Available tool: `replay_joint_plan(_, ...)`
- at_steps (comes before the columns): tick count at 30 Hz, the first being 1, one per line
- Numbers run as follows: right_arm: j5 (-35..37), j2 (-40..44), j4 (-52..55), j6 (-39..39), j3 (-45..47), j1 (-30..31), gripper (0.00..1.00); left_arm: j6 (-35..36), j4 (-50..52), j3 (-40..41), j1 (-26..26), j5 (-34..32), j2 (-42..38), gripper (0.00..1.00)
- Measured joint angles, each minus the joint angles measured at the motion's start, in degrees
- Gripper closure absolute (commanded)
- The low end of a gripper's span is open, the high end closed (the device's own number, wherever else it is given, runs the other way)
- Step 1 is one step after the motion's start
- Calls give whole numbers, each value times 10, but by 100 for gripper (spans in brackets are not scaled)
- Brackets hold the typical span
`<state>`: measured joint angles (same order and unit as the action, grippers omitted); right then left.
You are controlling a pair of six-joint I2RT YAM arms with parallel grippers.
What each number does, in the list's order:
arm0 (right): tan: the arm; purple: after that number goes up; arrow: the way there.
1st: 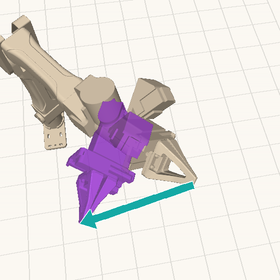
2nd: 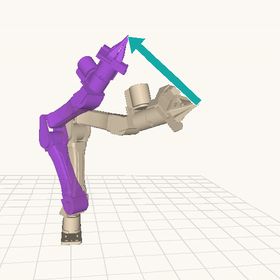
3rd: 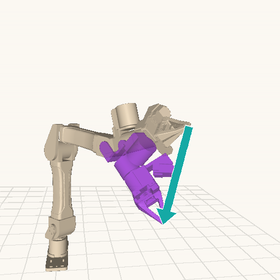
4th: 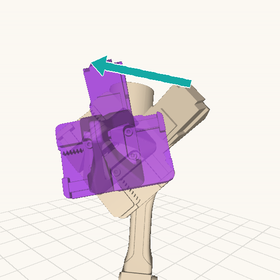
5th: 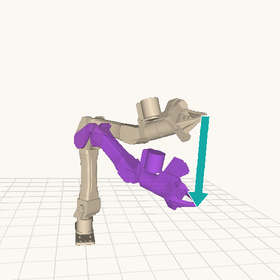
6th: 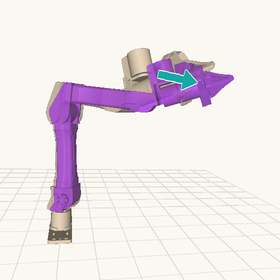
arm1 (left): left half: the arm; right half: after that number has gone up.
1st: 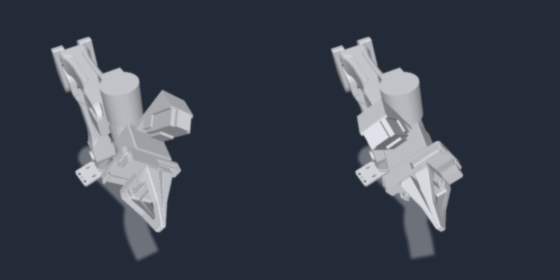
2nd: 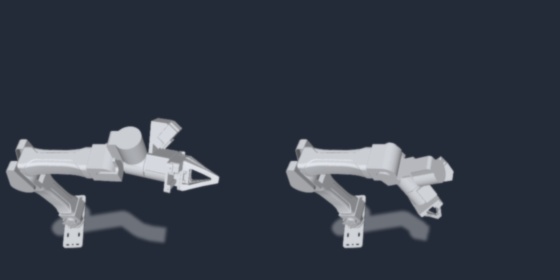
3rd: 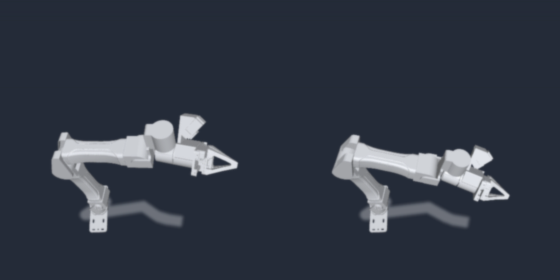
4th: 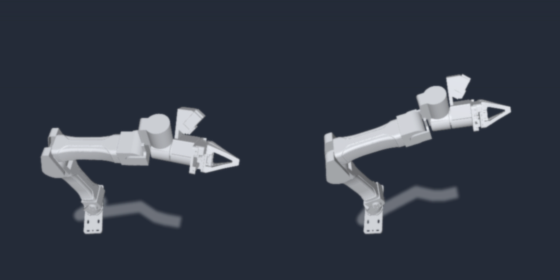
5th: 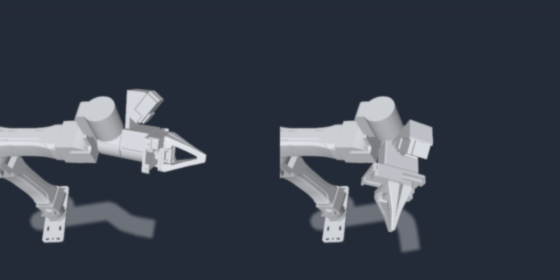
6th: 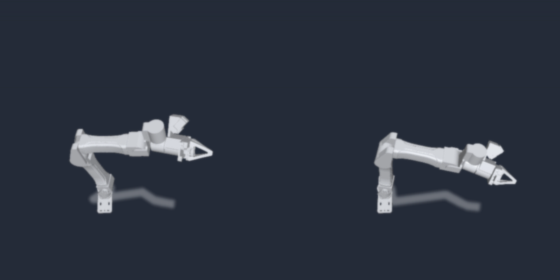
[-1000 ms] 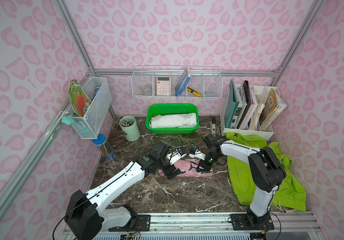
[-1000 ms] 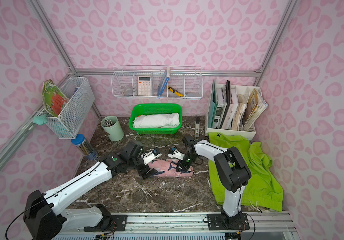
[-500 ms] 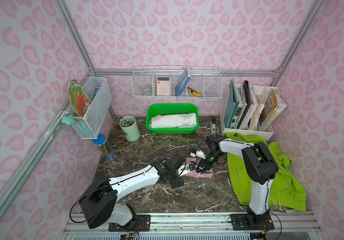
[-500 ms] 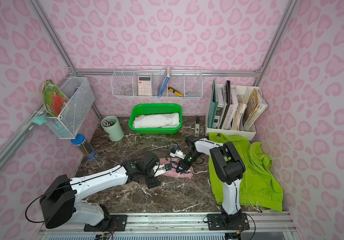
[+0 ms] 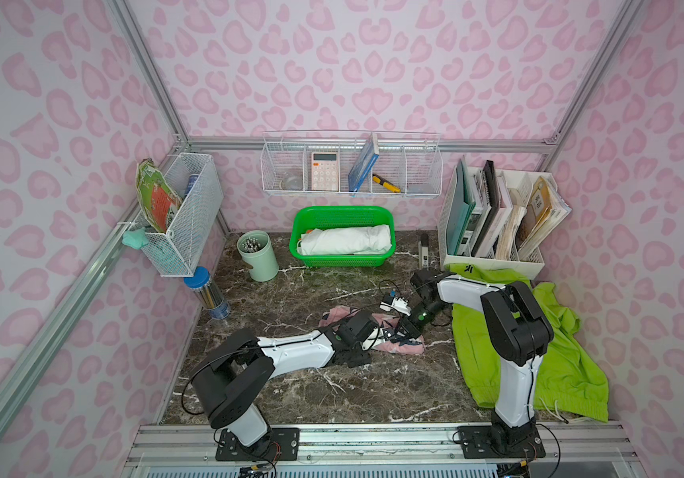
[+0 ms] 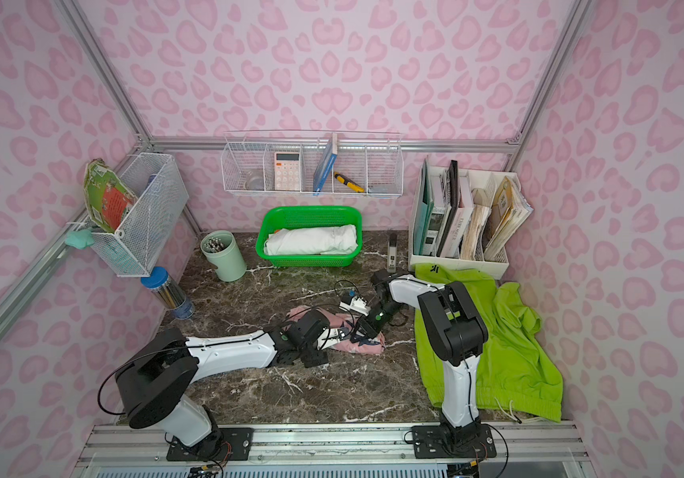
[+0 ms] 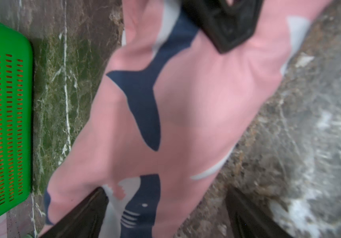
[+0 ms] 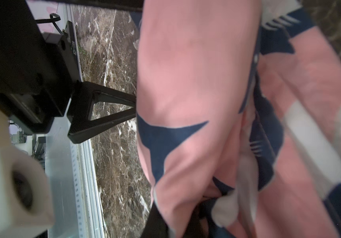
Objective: Roll up the shorts
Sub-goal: Roll the shorts at the center of the board.
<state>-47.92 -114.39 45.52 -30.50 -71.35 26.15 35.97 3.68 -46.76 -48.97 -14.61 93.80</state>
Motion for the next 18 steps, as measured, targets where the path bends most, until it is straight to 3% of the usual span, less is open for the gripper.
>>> replay_joint_plan(3, -2, -1, 2, -1, 0, 0, 100, -2, -11, -5, 5, 0, 10, 21)
replay_joint_plan(7, -3, -4, 2, -2, 0, 0, 100, -11, -10, -7, 12, -2, 19, 56)
replay_joint_plan(9, -3, -4, 2, -2, 1, 0, 98, -13, -6, -7, 14, -2, 19, 67)
replay_joint_plan(14, 6, 11, -15, 6, 12, -1, 71, -29, 10, -14, 14, 1, 23, 84)
replay_joint_plan(16, 16, 28, -31, 19, 23, -3, 56, -34, 18, -19, 14, 1, 25, 85)
replay_joint_plan(18, 29, 51, -52, 31, 38, -7, 48, -44, 26, -22, 14, 1, 26, 86)
